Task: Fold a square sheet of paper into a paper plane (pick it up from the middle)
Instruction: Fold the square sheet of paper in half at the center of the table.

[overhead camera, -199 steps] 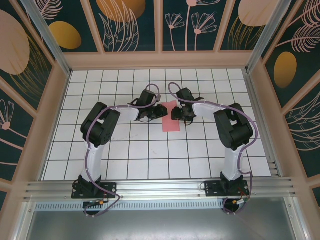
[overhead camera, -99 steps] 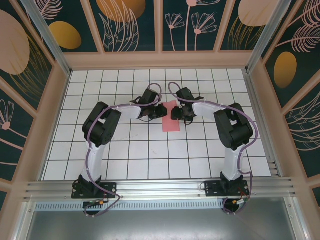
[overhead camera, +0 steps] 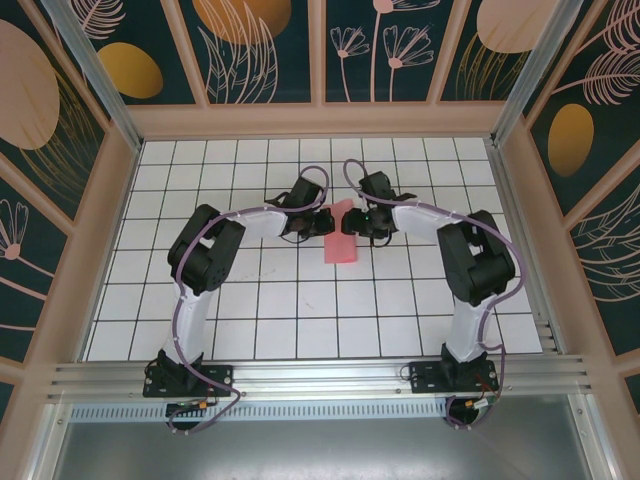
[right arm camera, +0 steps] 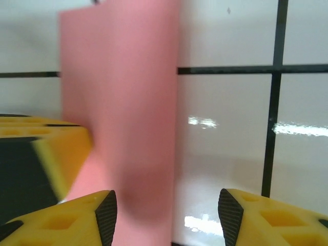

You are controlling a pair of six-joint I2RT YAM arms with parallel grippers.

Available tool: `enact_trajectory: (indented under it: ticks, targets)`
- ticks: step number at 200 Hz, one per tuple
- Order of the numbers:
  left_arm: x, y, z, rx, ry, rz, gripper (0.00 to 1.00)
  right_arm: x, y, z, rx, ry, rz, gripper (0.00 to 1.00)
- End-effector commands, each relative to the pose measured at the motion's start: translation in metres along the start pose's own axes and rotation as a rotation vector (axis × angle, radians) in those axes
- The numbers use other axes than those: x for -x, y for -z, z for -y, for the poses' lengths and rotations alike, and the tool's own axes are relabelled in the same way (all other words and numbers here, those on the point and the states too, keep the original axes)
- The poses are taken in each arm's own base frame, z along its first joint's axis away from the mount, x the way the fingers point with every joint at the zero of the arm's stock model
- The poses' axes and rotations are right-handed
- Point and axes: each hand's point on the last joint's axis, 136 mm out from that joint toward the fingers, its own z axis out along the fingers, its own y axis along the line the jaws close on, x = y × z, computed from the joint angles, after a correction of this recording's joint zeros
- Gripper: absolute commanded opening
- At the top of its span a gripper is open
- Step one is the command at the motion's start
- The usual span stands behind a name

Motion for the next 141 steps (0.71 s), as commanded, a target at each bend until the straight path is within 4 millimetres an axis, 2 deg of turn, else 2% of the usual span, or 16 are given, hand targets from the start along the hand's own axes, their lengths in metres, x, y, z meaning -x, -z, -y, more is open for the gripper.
enact_trajectory:
  ticks: [1, 8, 29, 50, 69, 103, 141]
  targets:
    - [-0.078, -0.029, -0.105, 0.332, 0.057, -0.206, 0.10, 0.023, 0.028, -0.029, 0.169, 0.000, 0.083, 0.58]
    - [-0.079, -0.030, -0.106, 0.334, 0.056, -0.207, 0.10, 0.021, 0.026, -0.032, 0.205, -0.003, 0.069, 0.54]
    - [-0.080, -0.031, -0.108, 0.341, 0.057, -0.210, 0.10, 0.014, 0.014, -0.035, 0.265, -0.023, 0.012, 0.33]
    - [-0.081, -0.031, -0.109, 0.346, 0.056, -0.211, 0.09, 0.009, 0.000, -0.031, 0.287, -0.038, -0.027, 0.21]
    - [-0.081, -0.031, -0.110, 0.353, 0.055, -0.212, 0.08, 0.008, -0.009, -0.025, 0.280, -0.049, -0.043, 0.16]
    - [-0.084, -0.030, -0.117, 0.381, 0.047, -0.220, 0.08, 0.006, -0.022, -0.006, 0.243, -0.075, -0.065, 0.15]
    - [-0.092, -0.027, -0.128, 0.420, 0.033, -0.236, 0.08, -0.014, -0.039, 0.026, 0.163, -0.127, -0.109, 0.15]
